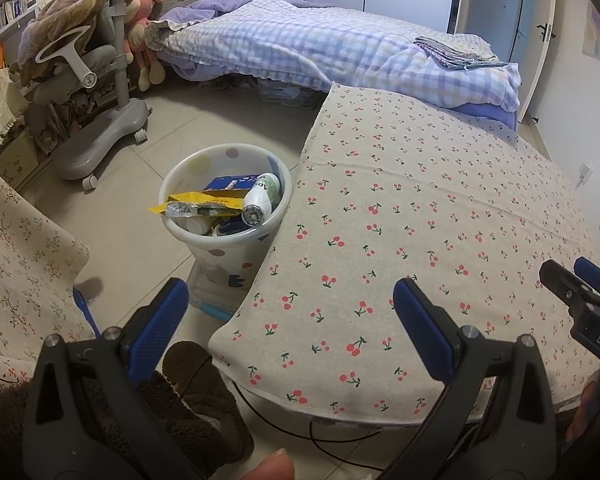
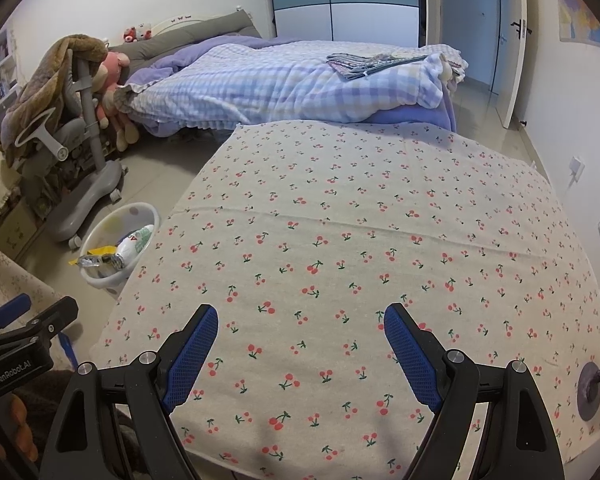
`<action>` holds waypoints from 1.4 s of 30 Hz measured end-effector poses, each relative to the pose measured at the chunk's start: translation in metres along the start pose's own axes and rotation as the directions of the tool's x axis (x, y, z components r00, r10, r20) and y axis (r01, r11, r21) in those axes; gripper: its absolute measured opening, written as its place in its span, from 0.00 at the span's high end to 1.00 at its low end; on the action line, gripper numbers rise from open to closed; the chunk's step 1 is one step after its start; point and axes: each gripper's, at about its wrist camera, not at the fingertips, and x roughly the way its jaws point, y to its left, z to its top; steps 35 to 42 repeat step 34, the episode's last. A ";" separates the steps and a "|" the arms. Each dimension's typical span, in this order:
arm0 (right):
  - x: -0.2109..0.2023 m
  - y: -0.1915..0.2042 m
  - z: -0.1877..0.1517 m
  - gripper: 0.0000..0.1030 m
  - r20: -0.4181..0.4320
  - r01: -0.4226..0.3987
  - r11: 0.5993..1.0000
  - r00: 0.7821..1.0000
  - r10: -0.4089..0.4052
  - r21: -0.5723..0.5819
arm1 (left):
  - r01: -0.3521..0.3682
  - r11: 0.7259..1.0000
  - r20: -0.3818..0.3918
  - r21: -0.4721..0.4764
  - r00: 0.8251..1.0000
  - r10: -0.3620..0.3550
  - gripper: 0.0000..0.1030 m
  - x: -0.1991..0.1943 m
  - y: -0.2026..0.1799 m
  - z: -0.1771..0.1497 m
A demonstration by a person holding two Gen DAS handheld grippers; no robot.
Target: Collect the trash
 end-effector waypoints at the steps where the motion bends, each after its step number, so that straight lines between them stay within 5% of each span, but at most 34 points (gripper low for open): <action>1: 0.000 0.000 0.000 0.16 0.000 -0.001 1.000 1.000 0.001 -0.001 | 0.000 1.000 0.000 0.000 1.000 0.000 0.01 0.000 0.000 0.000; 42: -0.003 0.002 -0.004 0.16 -0.004 -0.009 1.000 1.000 0.009 0.002 | 0.008 1.000 0.003 -0.004 1.000 -0.008 0.01 -0.003 0.002 0.002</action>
